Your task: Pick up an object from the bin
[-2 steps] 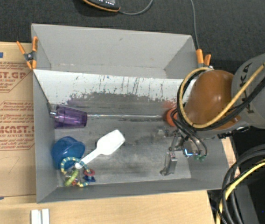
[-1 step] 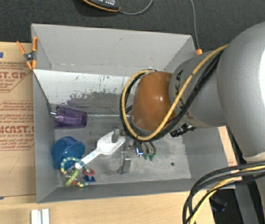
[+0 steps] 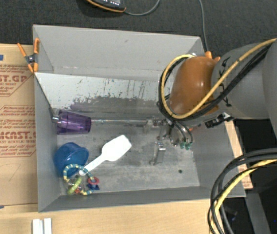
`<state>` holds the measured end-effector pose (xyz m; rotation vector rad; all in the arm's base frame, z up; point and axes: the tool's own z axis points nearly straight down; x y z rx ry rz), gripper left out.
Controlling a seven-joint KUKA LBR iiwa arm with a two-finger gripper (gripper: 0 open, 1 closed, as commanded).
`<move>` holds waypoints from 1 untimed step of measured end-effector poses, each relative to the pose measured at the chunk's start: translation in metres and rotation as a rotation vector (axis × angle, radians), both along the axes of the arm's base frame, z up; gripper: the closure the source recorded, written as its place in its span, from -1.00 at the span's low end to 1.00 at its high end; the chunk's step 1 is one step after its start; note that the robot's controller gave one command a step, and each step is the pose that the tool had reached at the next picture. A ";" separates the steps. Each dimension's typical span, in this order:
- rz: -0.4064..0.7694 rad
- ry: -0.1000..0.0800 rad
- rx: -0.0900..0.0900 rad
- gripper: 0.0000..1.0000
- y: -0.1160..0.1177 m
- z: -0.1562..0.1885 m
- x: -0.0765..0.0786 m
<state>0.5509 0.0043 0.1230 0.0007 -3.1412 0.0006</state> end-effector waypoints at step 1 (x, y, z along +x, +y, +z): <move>0.126 0.001 0.002 -1.00 0.083 -0.001 -0.002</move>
Offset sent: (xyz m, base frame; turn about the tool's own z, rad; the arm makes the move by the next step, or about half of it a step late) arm 0.0262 0.0840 -0.0530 -0.1918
